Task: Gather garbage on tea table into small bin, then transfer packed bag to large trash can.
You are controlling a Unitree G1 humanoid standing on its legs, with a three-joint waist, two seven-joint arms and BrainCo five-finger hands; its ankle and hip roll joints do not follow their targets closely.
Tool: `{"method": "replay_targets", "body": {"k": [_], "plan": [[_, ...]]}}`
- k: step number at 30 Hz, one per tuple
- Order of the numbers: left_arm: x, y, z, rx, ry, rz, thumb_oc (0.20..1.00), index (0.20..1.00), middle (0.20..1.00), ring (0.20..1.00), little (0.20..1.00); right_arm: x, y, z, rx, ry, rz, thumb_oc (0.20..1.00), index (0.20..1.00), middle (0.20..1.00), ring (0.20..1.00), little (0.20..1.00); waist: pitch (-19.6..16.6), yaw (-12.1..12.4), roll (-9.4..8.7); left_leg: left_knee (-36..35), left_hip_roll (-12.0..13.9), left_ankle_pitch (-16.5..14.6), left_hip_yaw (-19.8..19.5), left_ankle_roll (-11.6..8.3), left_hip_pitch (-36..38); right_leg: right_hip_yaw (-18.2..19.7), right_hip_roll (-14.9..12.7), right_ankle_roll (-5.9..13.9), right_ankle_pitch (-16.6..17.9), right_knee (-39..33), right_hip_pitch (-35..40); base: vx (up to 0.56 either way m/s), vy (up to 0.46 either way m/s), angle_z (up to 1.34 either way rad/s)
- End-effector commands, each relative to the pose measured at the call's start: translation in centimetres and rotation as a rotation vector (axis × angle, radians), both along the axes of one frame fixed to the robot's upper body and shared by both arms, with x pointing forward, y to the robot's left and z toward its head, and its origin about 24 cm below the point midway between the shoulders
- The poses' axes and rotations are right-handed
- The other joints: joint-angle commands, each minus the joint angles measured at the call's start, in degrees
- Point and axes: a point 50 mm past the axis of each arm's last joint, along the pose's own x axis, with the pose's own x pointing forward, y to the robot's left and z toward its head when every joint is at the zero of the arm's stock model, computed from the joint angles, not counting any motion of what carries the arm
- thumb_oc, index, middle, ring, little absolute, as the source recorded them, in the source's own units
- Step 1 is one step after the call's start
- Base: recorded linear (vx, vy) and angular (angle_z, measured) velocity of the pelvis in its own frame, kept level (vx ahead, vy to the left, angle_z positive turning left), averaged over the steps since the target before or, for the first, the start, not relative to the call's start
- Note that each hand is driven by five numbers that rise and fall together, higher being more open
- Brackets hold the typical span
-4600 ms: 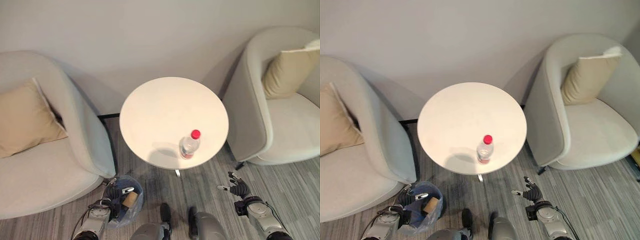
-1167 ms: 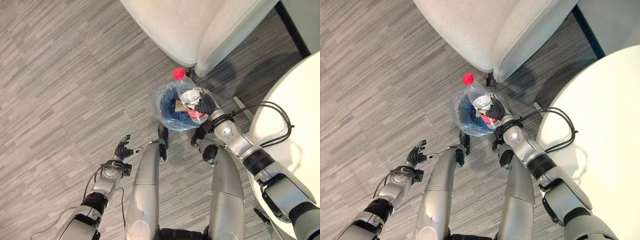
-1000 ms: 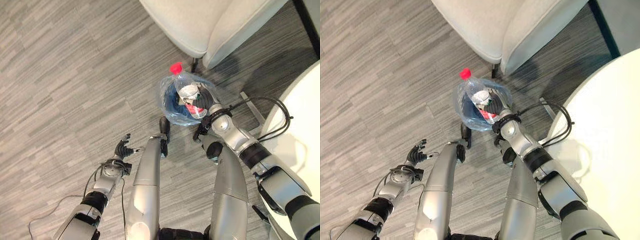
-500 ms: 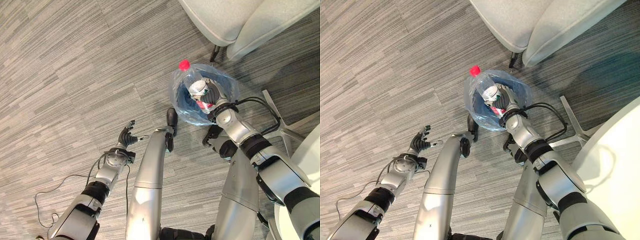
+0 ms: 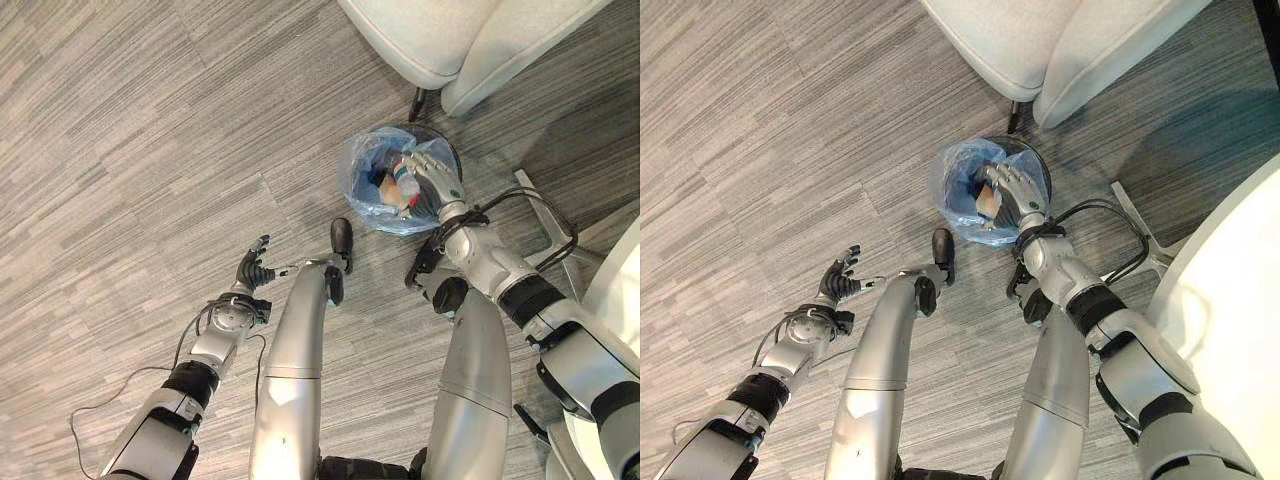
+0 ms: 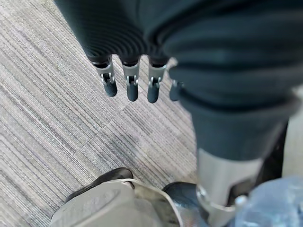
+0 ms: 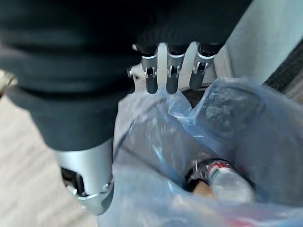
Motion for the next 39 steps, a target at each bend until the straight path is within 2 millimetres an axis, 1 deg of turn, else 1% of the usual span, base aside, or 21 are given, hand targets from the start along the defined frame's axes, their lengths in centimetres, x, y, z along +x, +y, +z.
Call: {"method": "replay_targets", "body": {"k": [1,2,3,6,7,8,9,12,13,16,17,21,26,28,31,32,33,34,37,38,39], "plan": [[-2.3,0.6,-2.6,0.025,0.054,0.022,1.0,1.0,1.0,1.0,1.0,-0.5,-0.7,-3.3,-0.183,0.067,-0.02,1.0,1.0,1.0,1.0,1.0,-6.5,0.1,0.13,-2.8,-1.4,-1.4,-2.8,-2.91,-3.0,1.5,-0.8,3.73,-5.1,-1.5,0.8,0.02,0.012,-0.15],[-2.3,0.5,-2.6,0.021,0.054,0.02,1.0,1.0,1.0,1.0,1.0,-0.5,-0.9,-3.7,-0.209,0.084,-0.033,1.0,1.0,1.0,1.0,1.0,-6.3,0.2,0.21,-2.5,-1.6,-1.4,-2.9,-2.85,-3.3,1.7,-0.8,3.72,-5.0,-1.2,0.5,0.03,0.015,-0.11],[-2.2,0.5,-2.4,0.023,0.046,0.015,1.0,1.0,1.0,1.0,1.0,-0.4,-1.4,-5.3,-0.307,0.139,-0.066,1.0,1.0,1.0,1.0,1.0,-5.9,0.3,0.59,-1.6,-1.9,-1.4,-2.9,-2.83,-4.4,2.1,-1.1,3.7,-5.2,-0.3,-0.7,0.02,0.006,-0.08],[-2.0,0.3,-2.3,0.025,0.045,0.01,1.0,1.0,1.0,1.0,1.0,-0.4,-1.9,-7.1,-0.403,0.215,-0.103,1.0,1.0,1.0,1.0,1.0,-5.4,0.6,0.99,-1.7,-2.2,-1.2,-2.9,-2.81,-5.0,2.2,-1.4,3.72,-5.2,0.2,-1.4,0.0,0.0,0.0],[-2.0,0.1,-2.4,0.029,0.05,0.003,1.0,1.0,1.0,1.0,1.0,-0.5,-1.9,-7.7,-0.42,0.245,-0.113,0.774,0.774,0.774,0.774,0.774,-5.3,0.7,1.09,-1.8,-2.4,-1.1,-2.9,-2.82,-5.1,2.2,-1.4,3.7,-5.1,0.3,-1.6,0.0,-0.008,0.06],[-2.0,0.1,-2.5,0.032,0.054,0.0,1.0,1.0,1.0,1.0,1.0,-0.6,-2.0,-8.1,-0.426,0.265,-0.12,0.282,0.282,0.282,0.282,0.282,-5.3,0.8,1.16,-1.9,-2.5,-0.9,-2.9,-2.83,-5.1,2.3,-1.3,3.72,-5.0,0.3,-1.6,0.0,-0.004,0.04],[-2.0,-0.2,-2.6,0.039,0.059,-0.01,1.0,1.0,1.0,1.0,1.0,-0.8,-1.8,-8.7,-0.375,0.294,-0.13,0.2,0.2,0.2,0.2,0.2,-5.4,0.8,1.16,-2.3,-2.6,-0.6,-2.9,-2.83,-5.0,2.2,-1.2,3.77,-4.8,-0.1,-1.5,0.0,0.0,0.0],[-1.7,-0.3,-2.4,0.024,0.053,-0.003,1.0,1.0,1.0,1.0,1.0,-0.8,-1.3,-8.1,-0.24,0.275,-0.118,0.2,0.2,0.2,0.2,0.2,-5.5,0.5,0.7,-4.2,-2.5,-0.2,-2.8,-2.81,-3.9,2.1,-0.7,3.92,-4.3,-1.2,-0.8,-0.03,-0.001,0.0],[-1.6,-0.3,-2.3,0.018,0.05,0.005,1.0,1.0,1.0,1.0,1.0,-0.6,-1.1,-7.3,-0.186,0.247,-0.107,0.2,0.2,0.2,0.2,0.2,-5.6,0.4,0.53,-4.9,-2.4,0.0,-2.7,-2.83,-3.3,2.0,-0.3,4.0,-4.0,-1.9,-0.3,-0.04,-0.002,-0.01],[-1.5,-0.3,-2.2,0.014,0.044,0.006,1.0,1.0,1.0,1.0,1.0,-0.6,-0.9,-6.2,-0.128,0.214,-0.09,0.2,0.2,0.2,0.2,0.2,-5.6,0.2,0.46,-5.6,-2.4,0.1,-2.6,-2.81,-2.3,2.0,0.0,4.06,-3.8,-2.4,0.5,-0.03,0.001,-0.03],[-1.6,-0.1,-2.1,0.011,0.041,0.012,1.0,1.0,1.0,1.0,1.0,-0.7,-0.4,-5.0,-0.046,0.169,-0.052,0.2,0.2,0.2,0.2,0.2,-5.9,-0.1,0.26,-6.8,-2.1,0.2,-2.7,-2.8,-1.0,2.0,0.3,4.37,-3.4,-3.3,1.6,-0.04,0.002,-0.09],[-1.8,0.1,-2.5,0.015,0.065,0.018,1.0,1.0,1.0,1.0,1.0,-1.3,0.3,-4.1,0.143,0.161,-0.009,0.2,0.2,0.2,0.2,0.2,-6.6,-0.4,0.05,-10.8,-1.6,1.0,-2.8,-2.9,3.6,1.2,1.0,5.4,-1.9,-6.8,5.5,-0.06,0.01,-0.11],[-3.2,0.9,-4.0,0.001,0.126,0.046,1.0,1.0,1.0,1.0,1.0,-3.9,1.2,-3.3,0.551,0.189,0.11,0.2,0.2,0.2,0.2,0.2,-7.7,-1.5,-1.03,-20.9,-1.6,3.0,-3.2,-3.38,17.2,-0.8,2.6,7.13,1.4,-15.7,18.5,-0.01,-0.002,-0.08],[-5.0,1.5,-5.4,-0.034,0.177,0.075,1.0,1.0,1.0,1.0,1.0,-6.2,1.8,-3.4,0.77,0.256,0.222,0.2,0.2,0.2,0.2,0.2,-9.2,-2.3,-2.27,-28.4,-2.0,4.1,-3.4,-3.89,30.3,-2.1,3.5,8.27,3.9,-24.1,31.2,0.1,-0.005,-0.11],[-6.3,1.8,-6.2,-0.071,0.196,0.094,1.0,1.0,1.0,1.0,1.0,-7.4,1.7,-3.6,0.884,0.29,0.257,0.2,0.2,0.2,0.2,0.2,-10.5,-2.6,-2.69,-33.2,-2.4,5.0,-3.2,-4.46,38.6,-3.2,4.3,9.02,5.2,-29.6,39.6,0.1,-0.017,-0.11],[-7.1,2.0,-6.5,-0.087,0.205,0.101,1.0,1.0,1.0,1.0,1.0,-8.0,1.5,-3.8,0.934,0.304,0.274,0.2,0.2,0.2,0.2,0.2,-12.0,-2.9,-3.05,-36.1,-2.6,5.5,-3.2,-4.9,43.2,-3.8,4.9,9.36,5.8,-33.1,44.5,0.11,-0.049,-0.1],[-7.5,2.1,-6.6,-0.087,0.209,0.1,1.0,1.0,1.0,1.0,1.0,-8.4,1.4,-3.8,0.953,0.311,0.287,0.2,0.2,0.2,0.2,0.2,-12.9,-3.0,-3.34,-37.6,-2.4,5.9,-3.1,-5.18,45.2,-4.1,5.2,9.49,6.1,-34.7,46.8,0.08,-0.049,0.03],[-8.2,2.3,-6.8,-0.082,0.218,0.094,1.0,1.0,1.0,1.0,1.0,-9.0,1.3,-4.2,0.99,0.334,0.294,0.2,0.2,0.2,0.2,0.2,-14.8,-3.2,-3.6,-40.0,-2.2,7.8,-2.6,-5.14,48.1,-5.1,5.8,9.32,7.8,-38.4,50.2,0.06,-0.03,0.04],[-10.2,2.8,-7.5,-0.077,0.254,0.088,1.0,1.0,1.0,1.0,1.0,-10.0,0.8,-5.1,1.039,0.377,0.29,0.2,0.2,0.2,0.2,0.2,-19.7,-3.3,-4.41,-45.7,-2.1,8.5,-2.0,-5.72,56.3,-4.9,8.0,10.55,9.2,-45.5,58.3,0.16,0.008,-0.09],[-10.8,2.7,-7.8,-0.088,0.267,0.085,1.0,1.0,1.0,1.0,1.0,-10.2,0.9,-5.3,1.044,0.393,0.295,0.2,0.2,0.2,0.2,0.2,-21.0,-3.1,-4.36,-47.7,-2.7,8.3,-2.7,-5.58,59.1,-4.1,8.5,10.98,9.2,-47.1,60.5,0.15,0.047,-0.15],[-10.8,2.7,-7.8,-0.088,0.267,0.085,1.0,1.0,1.0,1.0,1.0,-10.2,0.9,-5.3,1.044,0.393,0.295,0.2,0.2,0.2,0.2,0.2,-21.1,-3.1,-4.34,-47.7,-2.7,8.5,-2.7,-5.55,58.9,-4.2,8.6,10.97,9.5,-47.3,60.4,0.1,0.057,-0.1]]}}
